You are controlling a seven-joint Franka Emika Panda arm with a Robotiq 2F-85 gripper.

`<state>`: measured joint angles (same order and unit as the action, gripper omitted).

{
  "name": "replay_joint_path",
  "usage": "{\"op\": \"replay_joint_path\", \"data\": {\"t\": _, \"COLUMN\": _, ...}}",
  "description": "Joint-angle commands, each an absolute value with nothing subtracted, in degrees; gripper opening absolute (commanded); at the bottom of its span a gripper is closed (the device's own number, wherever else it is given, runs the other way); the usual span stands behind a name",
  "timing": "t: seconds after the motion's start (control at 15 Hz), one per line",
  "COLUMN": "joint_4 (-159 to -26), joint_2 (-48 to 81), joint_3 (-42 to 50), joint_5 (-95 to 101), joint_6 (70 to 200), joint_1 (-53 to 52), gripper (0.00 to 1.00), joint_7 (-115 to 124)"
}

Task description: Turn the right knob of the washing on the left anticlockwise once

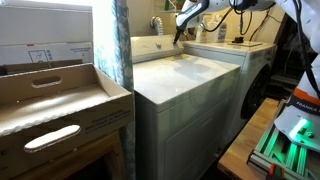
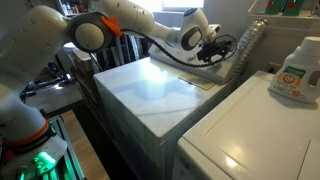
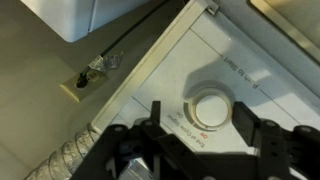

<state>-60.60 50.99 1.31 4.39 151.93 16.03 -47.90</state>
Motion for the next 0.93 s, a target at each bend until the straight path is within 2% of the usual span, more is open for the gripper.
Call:
{"op": "replay_joint_path", "data": {"t": 0.0, "joint_4": -62.9, "joint_2": 47.0, "joint_3": 3.3, "joint_5": 2.0, "joint_6": 148.9, "joint_1": 15.8, "gripper": 1.00, "joint_7": -38.6}}
{"op": "replay_joint_path", "data": {"t": 0.87, "joint_4": -67.4, "joint_2": 36.3, "joint_3": 3.9, "joint_5": -5.0, "joint_6": 130.5, "joint_1": 14.8, "gripper": 1.00, "joint_7": -8.4}}
